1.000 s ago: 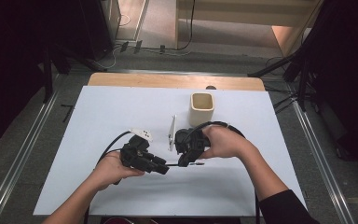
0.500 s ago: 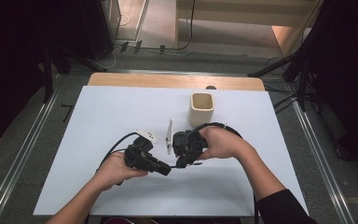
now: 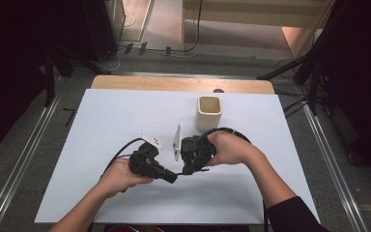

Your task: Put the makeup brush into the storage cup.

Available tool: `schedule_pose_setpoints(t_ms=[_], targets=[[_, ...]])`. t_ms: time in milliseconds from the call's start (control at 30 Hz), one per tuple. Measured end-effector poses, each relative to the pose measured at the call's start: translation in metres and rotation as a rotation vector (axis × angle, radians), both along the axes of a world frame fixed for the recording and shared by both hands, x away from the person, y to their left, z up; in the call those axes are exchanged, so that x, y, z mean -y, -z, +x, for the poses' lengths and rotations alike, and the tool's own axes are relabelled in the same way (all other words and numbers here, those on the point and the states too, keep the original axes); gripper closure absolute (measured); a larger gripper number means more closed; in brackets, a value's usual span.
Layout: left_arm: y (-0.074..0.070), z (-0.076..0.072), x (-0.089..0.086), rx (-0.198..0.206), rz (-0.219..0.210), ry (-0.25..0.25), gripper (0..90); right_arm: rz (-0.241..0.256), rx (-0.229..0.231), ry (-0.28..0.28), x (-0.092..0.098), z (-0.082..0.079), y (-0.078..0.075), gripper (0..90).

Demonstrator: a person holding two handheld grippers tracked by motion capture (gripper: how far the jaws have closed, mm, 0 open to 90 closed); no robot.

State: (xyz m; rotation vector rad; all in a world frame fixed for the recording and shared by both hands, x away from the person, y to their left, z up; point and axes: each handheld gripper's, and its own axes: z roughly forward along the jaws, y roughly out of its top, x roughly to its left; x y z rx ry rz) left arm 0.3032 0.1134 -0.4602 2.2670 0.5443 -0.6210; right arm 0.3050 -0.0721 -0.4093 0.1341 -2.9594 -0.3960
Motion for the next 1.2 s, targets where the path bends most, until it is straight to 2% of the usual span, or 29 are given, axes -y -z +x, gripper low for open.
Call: schedule_pose_setpoints(t_ms=[33, 100, 200, 333, 400, 500, 567, 633, 733, 900, 1100, 1200], targets=[[0.000, 0.000, 0.000, -0.002, -0.001, -0.005, 85.3, 0.010, -0.003, -0.003, 0.001, 0.001, 0.000, 83.0], [0.000, 0.000, -0.001, -0.004, -0.007, -0.013, 85.3, 0.050, -0.025, 0.010, 0.005, 0.002, 0.001, 69.8], [0.000, 0.001, -0.003, -0.002, -0.011, -0.024, 85.3, 0.113, -0.044, 0.040, 0.012, 0.003, 0.000, 58.2], [0.000, 0.001, -0.005, 0.003, -0.015, -0.042, 85.3, 0.231, -0.043, 0.076, 0.025, 0.005, -0.002, 44.9], [0.000, 0.001, -0.006, 0.004, -0.024, -0.059, 85.3, 0.283, -0.017, 0.133, 0.031, 0.006, -0.004, 39.8], [0.001, 0.001, -0.007, 0.008, -0.034, -0.080, 85.2, 0.374, -0.031, 0.226, 0.042, 0.006, -0.008, 38.8], [0.002, 0.002, -0.008, 0.004, -0.039, -0.098, 85.2, 0.414, -0.015, 0.268, 0.046, 0.006, -0.009, 36.0], [0.002, 0.002, -0.009, 0.006, -0.044, -0.118, 85.2, 0.430, -0.006, 0.314, 0.049, 0.003, -0.010, 30.4], [0.003, 0.002, -0.010, 0.008, -0.057, -0.143, 85.2, 0.429, -0.045, 0.380, 0.050, -0.001, -0.009, 24.8], [0.005, 0.002, -0.013, 0.017, -0.051, -0.168, 85.2, 0.447, -0.016, 0.447, 0.052, -0.006, -0.007, 25.4], [0.005, 0.003, -0.016, 0.029, -0.069, -0.212, 85.1, 0.510, -0.052, 0.555, 0.057, -0.009, -0.003, 26.2], [0.004, 0.003, -0.018, 0.034, -0.070, -0.225, 85.1, 0.518, -0.057, 0.592, 0.061, -0.011, -0.001, 28.2]])
